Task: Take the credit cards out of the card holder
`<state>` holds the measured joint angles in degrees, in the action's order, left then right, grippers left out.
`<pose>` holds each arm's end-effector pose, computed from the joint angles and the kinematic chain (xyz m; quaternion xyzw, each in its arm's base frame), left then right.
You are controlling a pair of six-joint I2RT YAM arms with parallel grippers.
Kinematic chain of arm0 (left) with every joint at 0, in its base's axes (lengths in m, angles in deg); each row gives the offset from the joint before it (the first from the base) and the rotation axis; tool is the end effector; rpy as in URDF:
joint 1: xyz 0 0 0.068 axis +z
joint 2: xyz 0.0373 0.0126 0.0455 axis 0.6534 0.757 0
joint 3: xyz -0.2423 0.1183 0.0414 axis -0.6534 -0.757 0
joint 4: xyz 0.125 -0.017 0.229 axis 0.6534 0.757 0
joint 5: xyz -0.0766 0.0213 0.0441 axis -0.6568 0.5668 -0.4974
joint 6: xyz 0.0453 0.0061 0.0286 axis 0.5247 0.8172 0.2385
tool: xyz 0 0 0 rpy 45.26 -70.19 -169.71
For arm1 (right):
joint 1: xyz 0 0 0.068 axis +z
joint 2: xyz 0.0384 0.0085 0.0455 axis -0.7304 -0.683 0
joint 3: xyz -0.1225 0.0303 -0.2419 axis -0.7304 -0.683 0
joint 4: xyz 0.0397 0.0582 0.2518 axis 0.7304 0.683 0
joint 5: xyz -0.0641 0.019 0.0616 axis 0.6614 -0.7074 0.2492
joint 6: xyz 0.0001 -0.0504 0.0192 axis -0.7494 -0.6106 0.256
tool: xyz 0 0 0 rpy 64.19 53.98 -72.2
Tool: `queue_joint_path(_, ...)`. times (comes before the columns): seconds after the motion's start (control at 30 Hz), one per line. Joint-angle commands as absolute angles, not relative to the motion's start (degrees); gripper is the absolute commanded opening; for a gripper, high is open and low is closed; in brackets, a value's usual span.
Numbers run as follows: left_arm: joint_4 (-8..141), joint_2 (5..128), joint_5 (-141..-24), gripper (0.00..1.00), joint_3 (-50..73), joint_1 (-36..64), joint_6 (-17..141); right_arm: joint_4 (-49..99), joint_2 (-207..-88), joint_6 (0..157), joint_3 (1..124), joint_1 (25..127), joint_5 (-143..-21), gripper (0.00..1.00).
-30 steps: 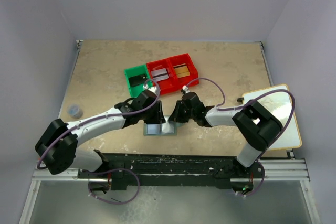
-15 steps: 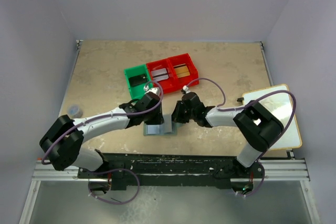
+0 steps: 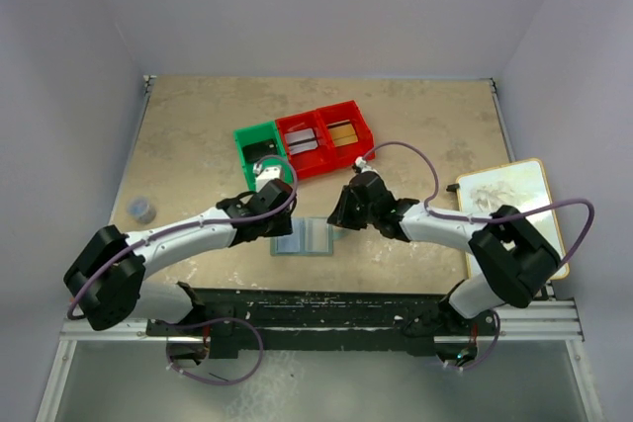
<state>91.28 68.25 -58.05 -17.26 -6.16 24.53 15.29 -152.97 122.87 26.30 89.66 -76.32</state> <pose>0.1829 -0.1813 0.1928 -0.0565 0.9486 -0.1199 0.2875 0.2214 0.2060 0.1722 0.0593 0.8950 0.3317 0.2924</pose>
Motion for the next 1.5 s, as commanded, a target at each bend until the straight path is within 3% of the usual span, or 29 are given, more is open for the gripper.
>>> queue_joint_path(0.0, 93.16, 65.85, -51.35, 0.38, -17.06, -6.23, 22.57, 18.04, -150.32, 121.72, 28.22, 90.12, -74.69, 0.23)
queue_joint_path(0.13, 93.38, 66.63, -51.24, 0.40, -17.24, -6.23, 21.82, 15.88, -150.45, 121.76, 28.05, 90.75, -77.61, 0.28)
queue_joint_path(0.73, 90.92, 69.55, -56.23, 0.41, -20.16, -6.23, 23.19, 13.84, -155.99, 124.60, 26.35, 92.01, -78.99, 0.29)
queue_joint_path(1.0, 87.58, 69.64, -60.41, 0.33, -22.15, -6.23, 23.83, 11.75, -156.29, 123.65, 26.72, 92.07, -81.12, 0.26)
queue_joint_path(1.47, 86.77, 70.44, -61.74, 0.30, -22.00, -6.23, 24.15, 8.44, -158.32, 126.00, 27.47, 92.20, -83.68, 0.26)
